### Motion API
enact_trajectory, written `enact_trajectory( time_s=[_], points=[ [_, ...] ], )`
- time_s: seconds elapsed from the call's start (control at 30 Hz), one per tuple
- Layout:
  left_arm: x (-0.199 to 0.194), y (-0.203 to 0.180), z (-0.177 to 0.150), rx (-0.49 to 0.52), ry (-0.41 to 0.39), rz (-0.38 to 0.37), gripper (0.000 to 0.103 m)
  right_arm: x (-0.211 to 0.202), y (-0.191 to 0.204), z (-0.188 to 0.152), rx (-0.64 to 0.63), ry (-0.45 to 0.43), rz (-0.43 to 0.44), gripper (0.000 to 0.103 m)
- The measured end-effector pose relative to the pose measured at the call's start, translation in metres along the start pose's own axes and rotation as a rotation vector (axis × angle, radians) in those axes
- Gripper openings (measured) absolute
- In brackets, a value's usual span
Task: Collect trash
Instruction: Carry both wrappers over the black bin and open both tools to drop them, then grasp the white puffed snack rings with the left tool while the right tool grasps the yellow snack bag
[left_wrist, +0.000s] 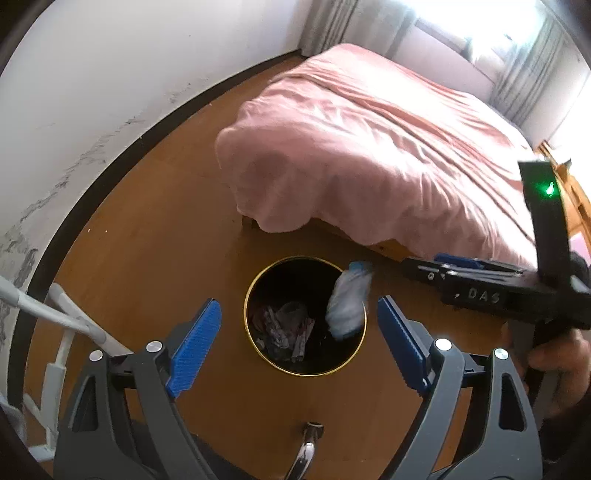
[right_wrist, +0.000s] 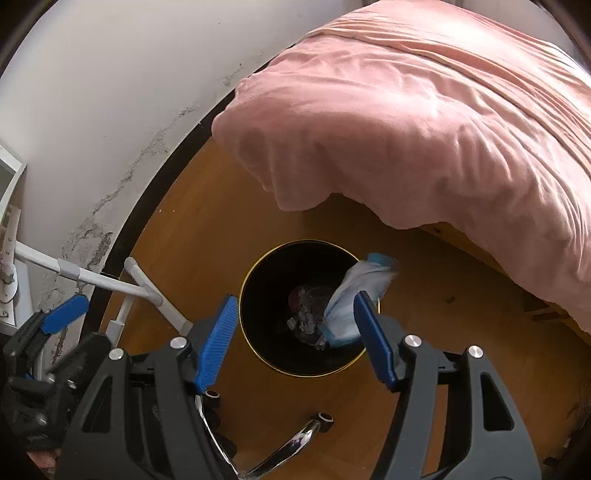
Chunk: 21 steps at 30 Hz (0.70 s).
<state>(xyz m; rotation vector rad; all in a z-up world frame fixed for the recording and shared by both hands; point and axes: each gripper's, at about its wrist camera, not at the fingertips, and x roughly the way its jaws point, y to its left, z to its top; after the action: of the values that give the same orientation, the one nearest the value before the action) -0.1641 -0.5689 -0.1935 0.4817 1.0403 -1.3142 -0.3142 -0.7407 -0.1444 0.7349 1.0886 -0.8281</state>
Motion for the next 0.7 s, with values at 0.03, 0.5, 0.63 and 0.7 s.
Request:
enact_trajectory(
  time_s=[0.03, 0.5, 0.63, 0.7],
  points=[
    [-0.009, 0.002, 0.000, -0.003, -0.010, 0.003, 0.084, -0.003, 0.002, 0.000, -0.004, -0.002, 0.001, 0.063],
    [-0.207, 0.081, -0.016, -0.039, -0.207, 0.223, 0.091, -0.100, 0.162, 0.012, -0.320, -0.160, 0.094, 0.072],
    [-0.281, 0.140, -0.046, -0.115, -0.268, 0.380, 0.091, -0.121, 0.262, 0.008, -0.461, -0.156, 0.252, 0.073],
    [-0.317, 0.175, -0.067, -0.179, -0.287, 0.462, 0.091, -0.125, 0.310, 0.002, -0.526, -0.129, 0.329, 0.073]
  ],
)
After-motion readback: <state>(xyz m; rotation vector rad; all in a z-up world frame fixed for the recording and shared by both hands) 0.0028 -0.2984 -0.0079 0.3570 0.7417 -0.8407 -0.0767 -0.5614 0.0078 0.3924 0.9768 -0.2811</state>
